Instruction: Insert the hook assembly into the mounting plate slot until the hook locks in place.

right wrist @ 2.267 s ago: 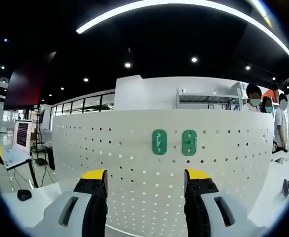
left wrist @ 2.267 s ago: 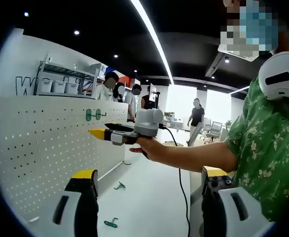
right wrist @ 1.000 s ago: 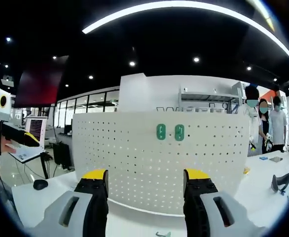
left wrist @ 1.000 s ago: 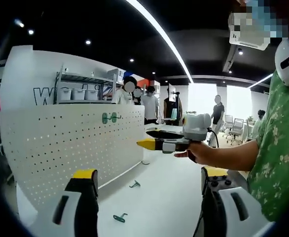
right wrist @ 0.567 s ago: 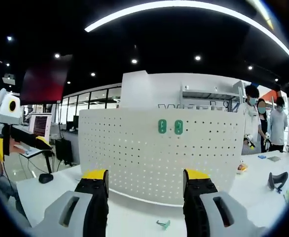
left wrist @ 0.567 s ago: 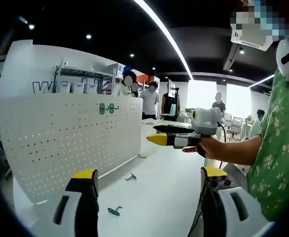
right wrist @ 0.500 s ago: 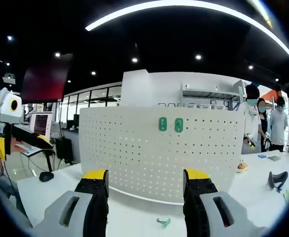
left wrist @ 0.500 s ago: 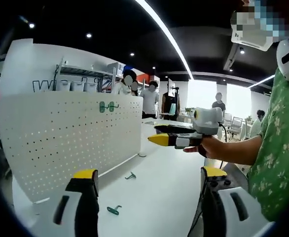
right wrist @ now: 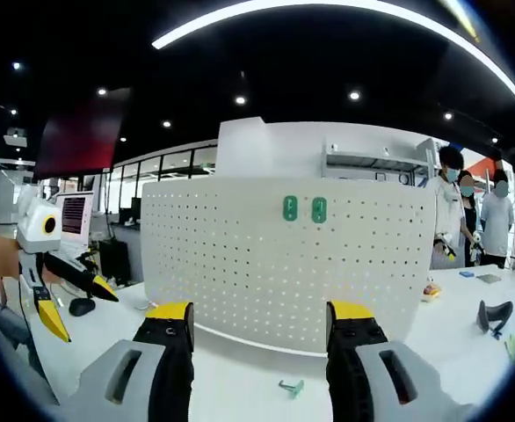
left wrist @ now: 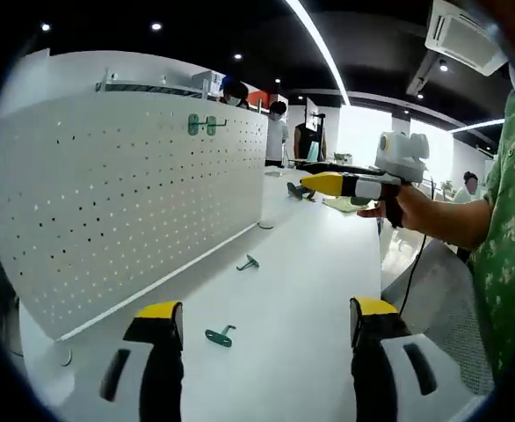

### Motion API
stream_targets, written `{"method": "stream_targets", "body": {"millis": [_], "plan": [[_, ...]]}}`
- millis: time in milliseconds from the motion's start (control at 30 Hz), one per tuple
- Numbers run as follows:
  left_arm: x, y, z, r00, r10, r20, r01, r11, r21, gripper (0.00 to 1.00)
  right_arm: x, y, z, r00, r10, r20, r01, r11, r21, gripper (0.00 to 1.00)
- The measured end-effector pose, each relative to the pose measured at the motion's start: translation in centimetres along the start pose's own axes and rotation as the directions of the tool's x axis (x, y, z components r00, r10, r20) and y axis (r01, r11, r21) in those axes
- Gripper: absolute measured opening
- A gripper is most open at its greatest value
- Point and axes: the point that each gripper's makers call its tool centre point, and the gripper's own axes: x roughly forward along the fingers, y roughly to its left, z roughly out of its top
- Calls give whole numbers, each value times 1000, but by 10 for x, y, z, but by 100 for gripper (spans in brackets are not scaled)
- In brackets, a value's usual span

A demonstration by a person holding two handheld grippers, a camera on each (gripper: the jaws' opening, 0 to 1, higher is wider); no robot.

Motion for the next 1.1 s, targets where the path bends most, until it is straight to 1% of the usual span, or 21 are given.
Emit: {"method": "stream_targets", "body": {"millis": [67, 167, 300, 433, 533, 633, 667, 700, 767, 833, 900, 967, 1000, 1100], "plan": [[8, 9, -12, 999, -5, -35, 5, 1000, -7, 77, 0, 0, -2, 1000, -1, -6, 1, 1000, 0, 61], [16, 14, -20, 998, -15, -59, 14, 1000, -10, 75, 1, -1, -5, 1000, -3, -13, 3, 1000, 0, 61], [31, 23, -33, 994, -22, -108, 21, 1000, -7, 72, 2, -3, -9, 1000, -7, -22, 7, 1000, 0, 61], [46, 30, -39, 989, -37, -140, 39, 999, 9, 70, 5, -2, -12, 1000, -6, -27, 6, 1000, -1, 61], [55, 38, -45, 983, -43, -178, 50, 998, 31, 68, 6, -2, -13, 1000, -5, -30, 5, 1000, -5, 61], [62, 48, -57, 966, -52, -254, 79, 992, 96, 65, 7, -2, -14, 999, -3, -34, 3, 1000, -5, 61], [62, 49, -58, 964, -53, -262, 84, 991, 107, 64, 7, -2, -15, 999, -3, -36, 3, 1000, -7, 61], [64, 51, -61, 956, -60, -286, 101, 986, 130, 63, 7, -2, -16, 999, -5, -38, 4, 1000, -8, 61], [67, 59, -66, 945, -56, -321, 115, 979, 167, 59, 7, -5, -19, 999, -9, -41, 9, 1000, -6, 61], [69, 61, -67, 941, -66, -332, 133, 974, 183, 54, 8, -7, -22, 999, -15, -46, 15, 1000, -1, 61], [73, 64, -68, 936, -80, -344, 159, 965, 209, 48, 8, -9, -24, 998, -20, -52, 20, 1000, -1, 61], [77, 65, -73, 924, -92, -370, 193, 950, 245, 41, 8, -9, -26, 998, -21, -56, 21, 1000, 4, 60], [79, 68, -76, 915, -90, -393, 211, 938, 276, 39, 8, -9, -27, 998, -22, -57, 22, 1000, 4, 60], [83, 70, -81, 898, -99, -428, 256, 910, 326, 33, 8, -8, -29, 998, -22, -62, 23, 1000, 8, 60]]}}
